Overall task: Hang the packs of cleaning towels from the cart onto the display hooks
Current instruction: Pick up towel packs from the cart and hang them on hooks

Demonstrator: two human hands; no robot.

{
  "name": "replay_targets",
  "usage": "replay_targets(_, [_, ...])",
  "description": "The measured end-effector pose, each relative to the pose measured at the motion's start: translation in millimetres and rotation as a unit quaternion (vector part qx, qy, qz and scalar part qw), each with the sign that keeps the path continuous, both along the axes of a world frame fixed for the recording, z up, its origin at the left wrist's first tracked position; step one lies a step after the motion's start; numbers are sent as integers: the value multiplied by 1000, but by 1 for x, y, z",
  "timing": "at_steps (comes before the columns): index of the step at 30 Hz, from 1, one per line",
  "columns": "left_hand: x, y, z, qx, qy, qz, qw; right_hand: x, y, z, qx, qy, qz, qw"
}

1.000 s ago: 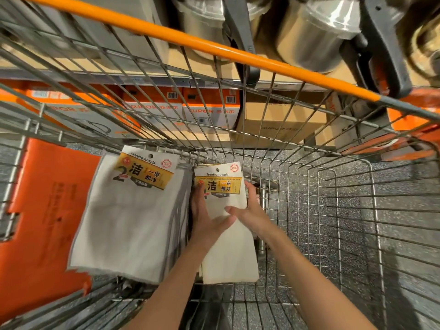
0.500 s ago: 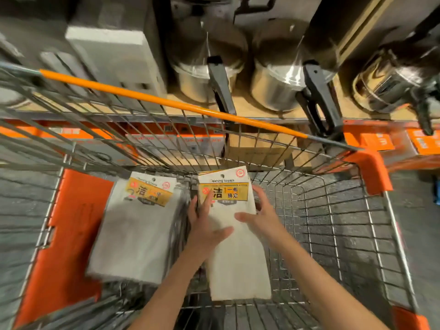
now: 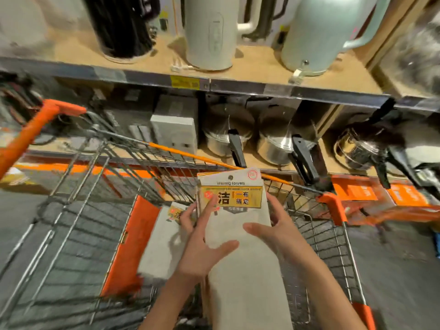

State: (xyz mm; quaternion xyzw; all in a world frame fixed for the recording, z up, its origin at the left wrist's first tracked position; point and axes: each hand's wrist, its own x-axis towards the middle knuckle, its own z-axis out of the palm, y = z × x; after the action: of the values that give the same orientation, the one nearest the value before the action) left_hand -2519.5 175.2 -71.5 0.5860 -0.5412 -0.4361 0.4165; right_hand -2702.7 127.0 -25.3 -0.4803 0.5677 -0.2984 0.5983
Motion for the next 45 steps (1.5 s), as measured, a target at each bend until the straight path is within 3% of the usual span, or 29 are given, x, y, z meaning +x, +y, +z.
replay_targets(11, [-4,49,73,-44,-11,110,993,8,18,66,-37,-2,104,994])
replay_targets(22, [27,129,107,-36,0,244,969,63,48,91,-48,-10,270,962])
replay_targets(35, [121,256,148,-50,-26,441,896,225,131,117,-79,-54,448,889])
replay_targets(45, [231,396,160,-97,-51,545,831,378,255,137,-112,-73,549,825])
